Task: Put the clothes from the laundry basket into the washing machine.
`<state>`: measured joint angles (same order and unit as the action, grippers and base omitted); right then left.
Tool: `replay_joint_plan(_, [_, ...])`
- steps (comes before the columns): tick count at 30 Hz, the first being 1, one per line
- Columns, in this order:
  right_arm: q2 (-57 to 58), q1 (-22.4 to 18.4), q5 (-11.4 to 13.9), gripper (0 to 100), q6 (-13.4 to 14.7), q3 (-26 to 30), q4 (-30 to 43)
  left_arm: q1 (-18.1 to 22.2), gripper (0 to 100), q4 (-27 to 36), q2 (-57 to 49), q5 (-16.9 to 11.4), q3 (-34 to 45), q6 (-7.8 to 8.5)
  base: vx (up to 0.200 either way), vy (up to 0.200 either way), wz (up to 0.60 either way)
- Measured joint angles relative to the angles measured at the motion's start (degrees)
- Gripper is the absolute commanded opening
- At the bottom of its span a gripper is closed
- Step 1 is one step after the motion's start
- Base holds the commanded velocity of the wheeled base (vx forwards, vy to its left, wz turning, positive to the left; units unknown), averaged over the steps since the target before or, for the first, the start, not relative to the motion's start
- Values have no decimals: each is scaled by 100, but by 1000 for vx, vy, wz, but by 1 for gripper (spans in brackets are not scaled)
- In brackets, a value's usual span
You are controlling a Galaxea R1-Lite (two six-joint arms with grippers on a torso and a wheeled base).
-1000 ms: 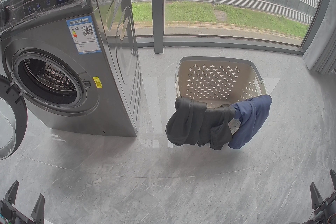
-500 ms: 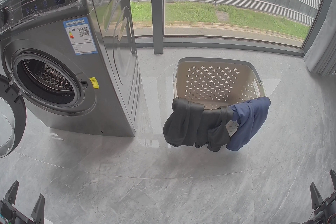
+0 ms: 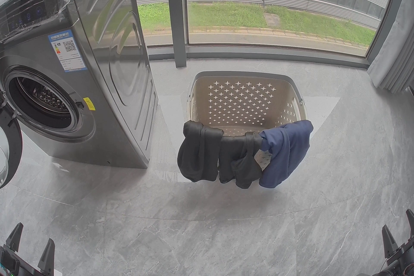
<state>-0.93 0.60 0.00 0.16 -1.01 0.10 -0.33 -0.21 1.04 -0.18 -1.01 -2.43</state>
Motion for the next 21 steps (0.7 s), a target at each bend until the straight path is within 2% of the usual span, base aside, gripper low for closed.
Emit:
replay_joint_plan(5, [0,-2,0,100,-2,0,0,-5,100,-4,0,0,0,0,0,0,0])
replay_joint_plan(14, [0,0,0,100,-2,0,0,0,100,-4,0,2,0,0,0,-200,0])
replay_joint_plan(21, [0,2,0,100,-5,0,0,0,100,-4,0,0,0,-2,0,0,0])
